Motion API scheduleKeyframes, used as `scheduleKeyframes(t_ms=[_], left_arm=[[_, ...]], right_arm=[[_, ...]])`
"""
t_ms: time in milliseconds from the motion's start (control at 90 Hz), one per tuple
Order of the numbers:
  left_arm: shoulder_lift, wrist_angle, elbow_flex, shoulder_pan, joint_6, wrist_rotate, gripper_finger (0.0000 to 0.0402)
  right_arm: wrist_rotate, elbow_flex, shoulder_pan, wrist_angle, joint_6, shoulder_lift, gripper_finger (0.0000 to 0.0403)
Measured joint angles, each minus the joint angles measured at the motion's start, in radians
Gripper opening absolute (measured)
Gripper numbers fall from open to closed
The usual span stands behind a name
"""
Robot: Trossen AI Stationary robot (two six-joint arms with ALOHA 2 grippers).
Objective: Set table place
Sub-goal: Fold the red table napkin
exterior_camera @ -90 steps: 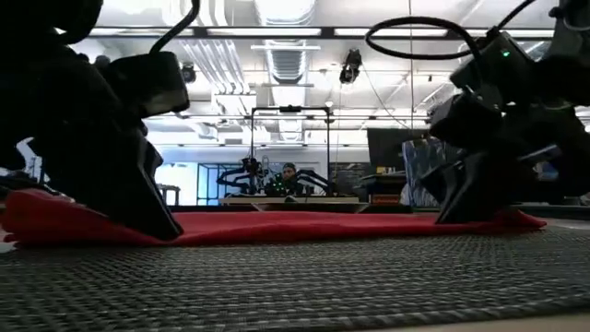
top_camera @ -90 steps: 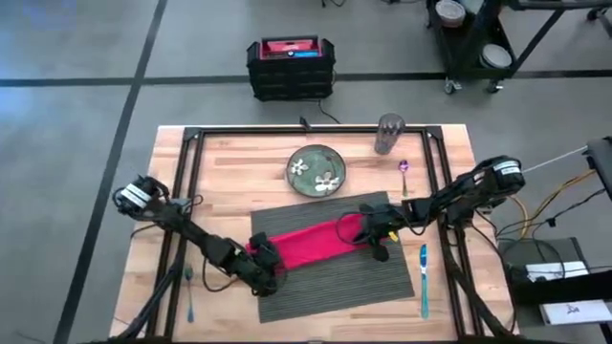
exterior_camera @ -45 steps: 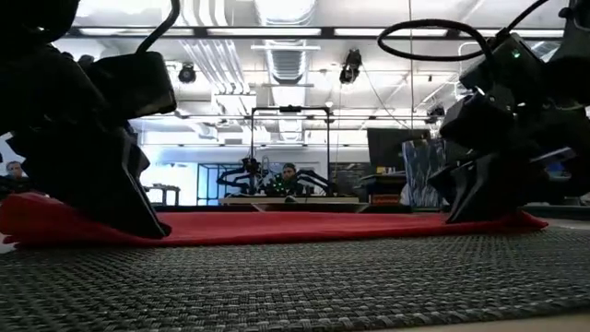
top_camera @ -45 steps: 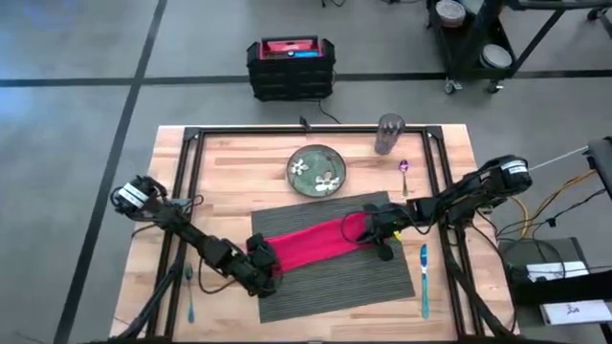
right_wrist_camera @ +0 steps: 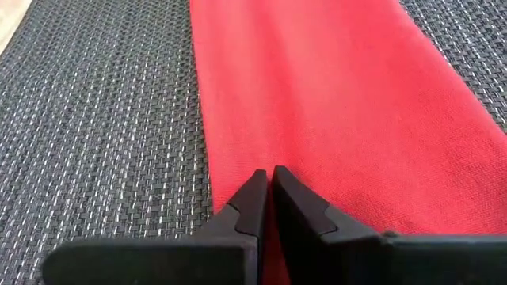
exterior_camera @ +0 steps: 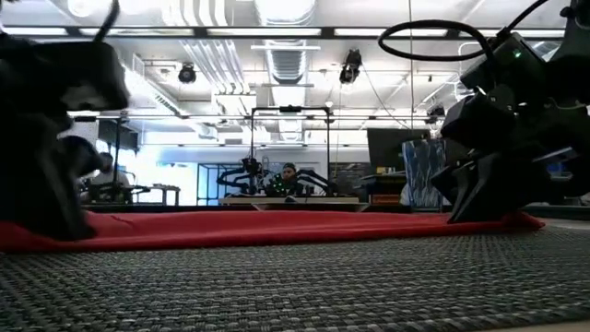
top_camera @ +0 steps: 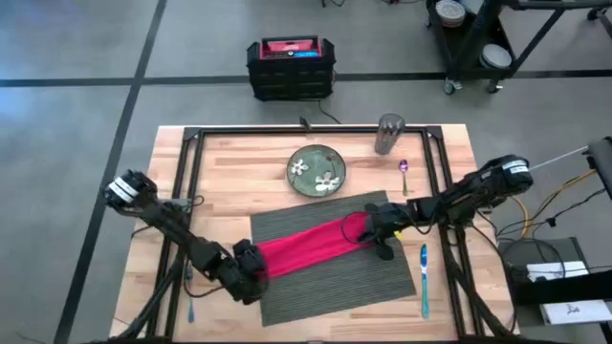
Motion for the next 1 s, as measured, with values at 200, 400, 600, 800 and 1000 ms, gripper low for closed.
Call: scheduleKeyframes(t_ms=[200, 400, 600, 800, 1000], left_arm=[[-0.022, -0.055, -0.009, -0.016, -0.032, 0.004, 0.0075], [-0.08, -0.087, 0.008, -0.012, -0.046, 0.115, 0.0075], [-0.221, -0.075, 0.044, 0.01, 0.022, -0.038, 0.0075], [-0.254, -0.06, 0.042, 0.029, 0.068, -0.226, 0.0075], [-0.173, 0.042, 0.041, 0.083, 0.11, -0.253, 0.0075]], right_arm=[[0.003, 0.0, 0.0, 0.007, 0.01, 0.0, 0.0014], [0.022, 0.028, -0.001, -0.036, 0.093, -0.035, 0.0014], [0.025, 0.155, -0.003, -0.205, 0.23, -0.136, 0.0016], [0.018, 0.41, -0.031, -0.851, 0.315, -0.265, 0.0071], [0.05, 0.485, -0.04, -1.225, 0.436, -0.383, 0.0151]])
